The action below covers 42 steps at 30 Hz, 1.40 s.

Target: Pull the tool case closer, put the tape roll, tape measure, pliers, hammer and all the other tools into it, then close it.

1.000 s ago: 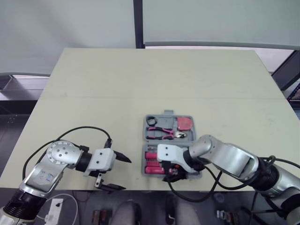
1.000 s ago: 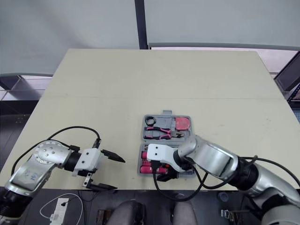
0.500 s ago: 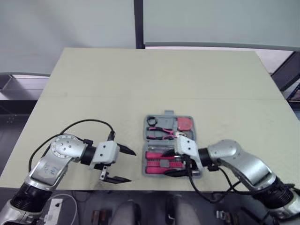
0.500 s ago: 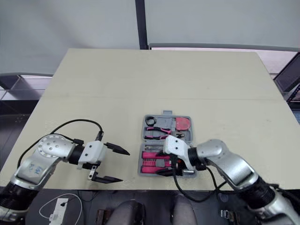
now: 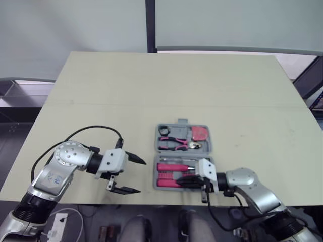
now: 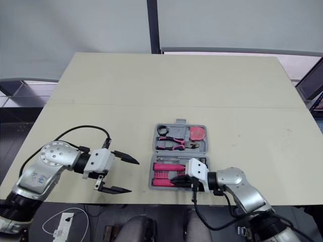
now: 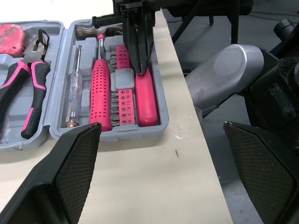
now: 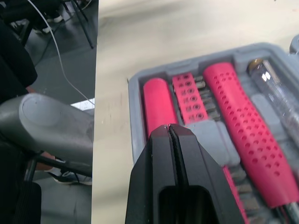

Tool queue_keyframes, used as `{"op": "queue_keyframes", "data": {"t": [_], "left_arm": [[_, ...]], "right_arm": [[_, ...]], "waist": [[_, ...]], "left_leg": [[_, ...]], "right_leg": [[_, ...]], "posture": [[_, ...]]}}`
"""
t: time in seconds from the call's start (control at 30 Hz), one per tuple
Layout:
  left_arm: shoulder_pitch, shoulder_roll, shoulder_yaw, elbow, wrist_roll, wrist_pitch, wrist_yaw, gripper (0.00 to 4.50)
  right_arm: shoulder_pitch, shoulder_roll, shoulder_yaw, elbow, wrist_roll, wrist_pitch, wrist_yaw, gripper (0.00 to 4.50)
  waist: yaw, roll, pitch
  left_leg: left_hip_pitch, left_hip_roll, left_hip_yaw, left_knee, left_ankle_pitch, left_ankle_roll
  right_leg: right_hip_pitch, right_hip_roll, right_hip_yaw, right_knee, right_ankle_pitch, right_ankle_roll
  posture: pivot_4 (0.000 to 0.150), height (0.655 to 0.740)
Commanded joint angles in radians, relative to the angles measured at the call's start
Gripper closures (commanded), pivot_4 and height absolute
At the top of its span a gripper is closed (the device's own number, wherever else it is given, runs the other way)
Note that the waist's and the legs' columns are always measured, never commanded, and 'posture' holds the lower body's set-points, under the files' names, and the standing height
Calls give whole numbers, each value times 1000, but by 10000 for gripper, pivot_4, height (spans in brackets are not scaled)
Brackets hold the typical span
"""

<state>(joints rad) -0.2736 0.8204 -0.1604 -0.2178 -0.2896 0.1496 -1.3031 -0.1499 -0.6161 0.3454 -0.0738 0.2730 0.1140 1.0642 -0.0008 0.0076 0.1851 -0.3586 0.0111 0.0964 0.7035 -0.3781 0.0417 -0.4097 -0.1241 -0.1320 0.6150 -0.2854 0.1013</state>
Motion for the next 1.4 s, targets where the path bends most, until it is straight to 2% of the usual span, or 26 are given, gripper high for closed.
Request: {"op": "queue_keyframes", "data": {"t": [0.03,0.4,0.57,0.63,0.7,0.77,0.83,0.93,1.03,1.2,1.33,1.4], "left_arm": [[-23,-10,7,3,-8,-17,-2,0],[-50,-31,2,33,8,-38,3,0],[-47,-35,8,63,20,-62,9,0],[-36,-38,19,80,20,-69,21,0],[-16,-31,48,95,5,-61,35,0],[-1,-23,77,113,-6,-51,51,0],[8,-14,109,147,-10,-47,59,0],[4,13,177,260,-5,-70,68,0],[-18,43,211,386,19,-126,62,0],[-84,67,216,562,61,-224,59,0],[-117,36,181,571,44,-217,6,0],[-146,-5,136,576,86,-233,28,0]], "right_arm": [[23,6,3,39,-33,5,0,44292],[103,3,40,123,-135,-23,-47,44292],[115,-5,-31,-46,-71,26,-82,44292],[121,-34,-106,-165,-4,102,-95,44292],[123,-109,-252,-298,129,253,-98,44292],[141,-207,-391,-346,223,346,-59,39222],[193,-303,-512,-316,241,351,5,32243],[294,-430,-709,-124,169,261,93,16874],[345,-484,-801,55,112,155,137,1541],[327,-497,-810,250,43,20,140,552],[246,-459,-739,278,18,-35,117,552],[181,-422,-681,276,0,-41,93,552]], "waist": [[0,0,0],[-1,-4,-5],[-1,-5,-6],[0,-4,-5],[2,-2,-3],[4,1,-2],[10,1,-2],[25,0,-2],[24,0,-2],[21,0,-2],[11,1,-2],[5,1,-2]], "left_leg": [[0,0,0,0,0,0],[8,1,-3,-1,-1,-1],[11,2,-4,-3,-1,-2],[10,2,-4,-2,-1,-2],[7,1,-5,-2,-1,-2],[6,0,-5,-1,-1,0],[6,0,-6,-1,-1,0],[6,1,-6,-2,-2,0],[6,0,-4,-3,-2,2],[8,-1,-2,-3,-2,2],[8,0,-1,-3,-2,2],[8,0,-1,-3,-2,2]], "right_leg": [[0,0,0,0,0,0],[11,-1,2,-4,0,0],[14,-5,3,-4,-1,-2],[13,-5,3,-4,-1,-2],[11,-6,3,-4,-1,-2],[11,-7,3,-4,0,-1],[11,-7,3,-5,0,-1],[12,-6,1,-7,-1,-1],[12,-5,0,-7,0,0],[12,-6,-1,-7,1,1],[11,-6,-2,-6,1,1],[11,-6,-2,-6,1,1]], "posture": [[1500,7400],[1500,7400],[1500,7400],[1500,7400],[1500,7400],[1500,7400],[1500,7400],[1500,7400],[1500,7400],[1500,7400],[1500,7400],[1500,7400]]}}
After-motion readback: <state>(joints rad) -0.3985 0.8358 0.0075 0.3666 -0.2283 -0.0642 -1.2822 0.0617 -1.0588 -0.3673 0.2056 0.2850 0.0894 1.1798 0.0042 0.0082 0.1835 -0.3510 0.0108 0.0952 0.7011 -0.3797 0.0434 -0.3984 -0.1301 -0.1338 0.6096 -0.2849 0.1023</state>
